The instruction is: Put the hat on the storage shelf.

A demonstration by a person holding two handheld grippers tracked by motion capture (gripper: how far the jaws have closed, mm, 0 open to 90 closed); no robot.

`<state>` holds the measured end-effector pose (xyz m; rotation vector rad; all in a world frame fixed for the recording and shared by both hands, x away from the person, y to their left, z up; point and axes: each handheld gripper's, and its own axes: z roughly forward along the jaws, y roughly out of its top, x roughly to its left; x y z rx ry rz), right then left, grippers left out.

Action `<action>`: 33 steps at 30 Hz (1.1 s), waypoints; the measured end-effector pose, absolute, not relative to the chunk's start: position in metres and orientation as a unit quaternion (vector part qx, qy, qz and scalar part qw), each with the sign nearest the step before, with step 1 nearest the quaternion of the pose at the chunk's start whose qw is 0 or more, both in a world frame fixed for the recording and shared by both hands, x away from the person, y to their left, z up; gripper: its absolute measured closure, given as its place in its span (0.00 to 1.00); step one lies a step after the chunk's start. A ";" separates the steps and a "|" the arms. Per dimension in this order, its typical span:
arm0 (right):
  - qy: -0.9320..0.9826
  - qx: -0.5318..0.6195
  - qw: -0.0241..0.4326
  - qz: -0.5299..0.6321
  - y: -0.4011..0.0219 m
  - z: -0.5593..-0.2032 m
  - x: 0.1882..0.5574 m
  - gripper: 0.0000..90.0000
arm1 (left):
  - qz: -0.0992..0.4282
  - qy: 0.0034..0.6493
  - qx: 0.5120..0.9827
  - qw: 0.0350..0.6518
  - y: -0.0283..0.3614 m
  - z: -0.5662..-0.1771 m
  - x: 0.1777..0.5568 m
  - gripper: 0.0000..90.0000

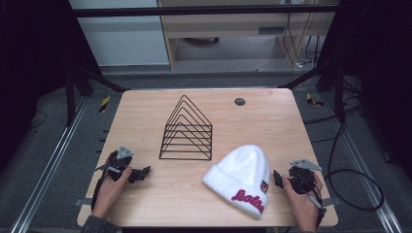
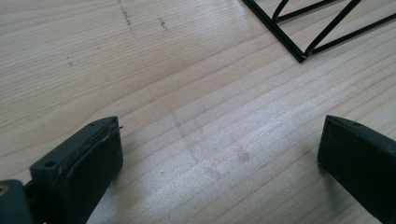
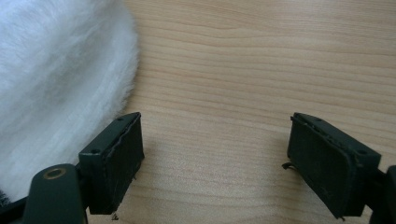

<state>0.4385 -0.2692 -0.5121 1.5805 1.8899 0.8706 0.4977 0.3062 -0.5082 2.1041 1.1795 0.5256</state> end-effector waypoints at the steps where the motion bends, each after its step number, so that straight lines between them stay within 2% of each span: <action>1: 0.698 0.584 0.261 0.322 -0.269 -0.512 0.439 0.21 | 0.201 0.451 0.804 0.330 0.306 -0.508 0.498 0.00; 12: 0.691 0.595 0.263 0.316 -0.264 -0.512 0.440 0.19 | 0.201 0.451 0.804 0.330 0.306 -0.508 0.497 0.00; 21: 0.726 0.545 0.278 0.314 -0.256 -0.472 0.451 0.29 | 0.201 0.452 0.804 0.331 0.306 -0.508 0.497 0.00; 27: 0.753 0.515 0.247 0.326 -0.247 -0.445 0.471 0.33 | 0.201 0.451 0.804 0.330 0.306 -0.508 0.498 0.00; 30: 0.763 0.505 0.235 0.328 -0.242 -0.438 0.477 0.38 | 0.200 0.451 0.805 0.329 0.306 -0.508 0.498 0.00; 31: 0.770 0.497 0.233 0.327 -0.236 -0.432 0.484 0.44 | 0.200 0.452 0.804 0.331 0.306 -0.508 0.498 0.00; 33: 0.778 0.488 0.226 0.325 -0.231 -0.428 0.489 0.49 | 0.200 0.452 0.804 0.331 0.306 -0.508 0.498 0.00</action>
